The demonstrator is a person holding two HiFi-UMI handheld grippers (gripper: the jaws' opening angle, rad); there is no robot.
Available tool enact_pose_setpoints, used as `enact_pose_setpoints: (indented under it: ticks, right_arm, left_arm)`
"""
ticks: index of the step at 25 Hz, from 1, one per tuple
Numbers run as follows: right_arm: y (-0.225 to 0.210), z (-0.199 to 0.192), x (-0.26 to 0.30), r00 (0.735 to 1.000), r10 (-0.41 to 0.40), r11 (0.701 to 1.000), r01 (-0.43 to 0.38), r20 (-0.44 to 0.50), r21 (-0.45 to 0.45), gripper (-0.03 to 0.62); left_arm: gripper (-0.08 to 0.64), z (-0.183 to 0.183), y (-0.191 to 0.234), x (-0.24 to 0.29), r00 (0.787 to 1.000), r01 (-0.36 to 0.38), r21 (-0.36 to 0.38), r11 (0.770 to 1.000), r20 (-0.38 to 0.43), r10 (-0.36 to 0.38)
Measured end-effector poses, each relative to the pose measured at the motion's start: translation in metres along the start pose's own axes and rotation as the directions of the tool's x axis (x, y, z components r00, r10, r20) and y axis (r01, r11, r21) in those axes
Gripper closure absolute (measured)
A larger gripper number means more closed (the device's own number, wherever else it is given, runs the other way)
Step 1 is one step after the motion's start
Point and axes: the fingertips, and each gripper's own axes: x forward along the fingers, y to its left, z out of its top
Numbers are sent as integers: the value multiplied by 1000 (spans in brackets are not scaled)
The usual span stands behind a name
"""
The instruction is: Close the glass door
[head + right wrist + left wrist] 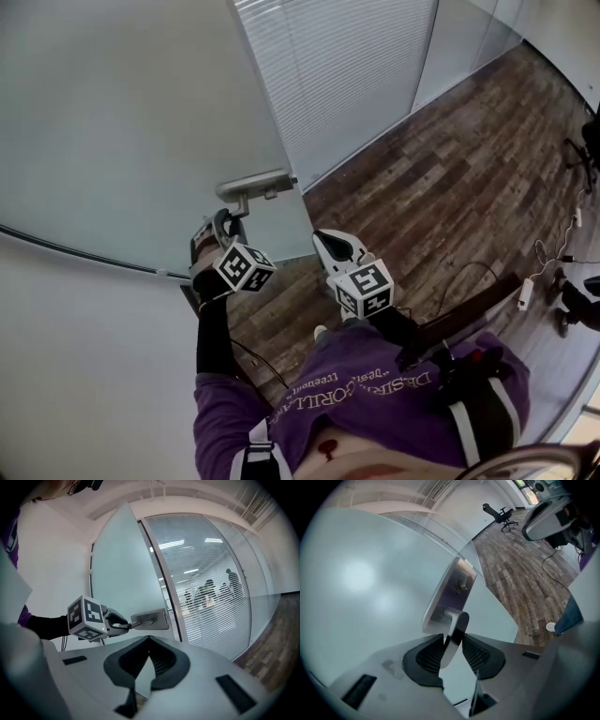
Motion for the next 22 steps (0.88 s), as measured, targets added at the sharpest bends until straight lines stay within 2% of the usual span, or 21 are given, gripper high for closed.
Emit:
enact_pose_setpoints:
  ticks: [6,14,22]
  right_arm:
    - [-7,-5,1,999,32,999,-32,-21,5,601]
    - [-8,-10,6,999,38,999,-38,-34,0,601]
    - [-6,3,24,1000,21,1000,-21,-16,-11,601]
  left_arm:
    - [434,8,7,13,1000,-12,-12,1000,-8,12]
    - [434,11,10,20,1000,-22,-22,1000,-8,22]
    - [434,16,13,25,1000,-19,-18,1000,5,20]
